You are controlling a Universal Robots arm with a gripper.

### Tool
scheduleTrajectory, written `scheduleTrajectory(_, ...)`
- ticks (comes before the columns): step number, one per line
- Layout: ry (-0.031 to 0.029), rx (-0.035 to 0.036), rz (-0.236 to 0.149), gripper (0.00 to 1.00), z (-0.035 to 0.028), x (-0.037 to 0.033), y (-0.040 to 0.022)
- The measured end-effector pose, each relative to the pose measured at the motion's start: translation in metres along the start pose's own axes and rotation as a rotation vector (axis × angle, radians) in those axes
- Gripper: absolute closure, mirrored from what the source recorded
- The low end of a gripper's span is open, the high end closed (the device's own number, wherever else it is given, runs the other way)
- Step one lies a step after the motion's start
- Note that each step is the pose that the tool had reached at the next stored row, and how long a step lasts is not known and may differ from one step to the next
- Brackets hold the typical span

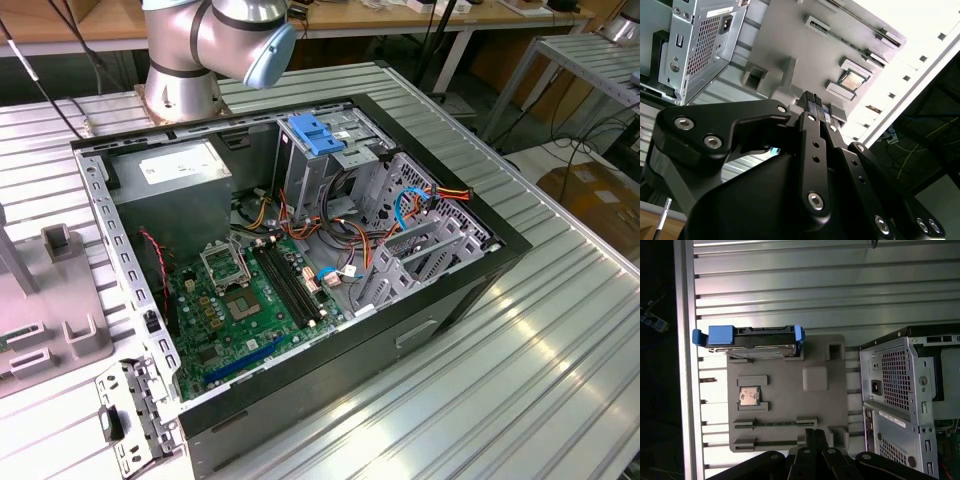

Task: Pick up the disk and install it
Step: 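Reach for the disk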

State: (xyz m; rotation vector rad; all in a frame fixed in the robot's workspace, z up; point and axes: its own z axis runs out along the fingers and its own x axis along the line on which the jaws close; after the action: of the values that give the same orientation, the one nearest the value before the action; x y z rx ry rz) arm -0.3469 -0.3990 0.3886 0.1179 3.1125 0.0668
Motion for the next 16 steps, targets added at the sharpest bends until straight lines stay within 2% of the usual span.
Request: scheduleTrajectory(16, 0.0, 0.0, 0.0, 0.89, 0.0005, 0.0116, -0.0009)
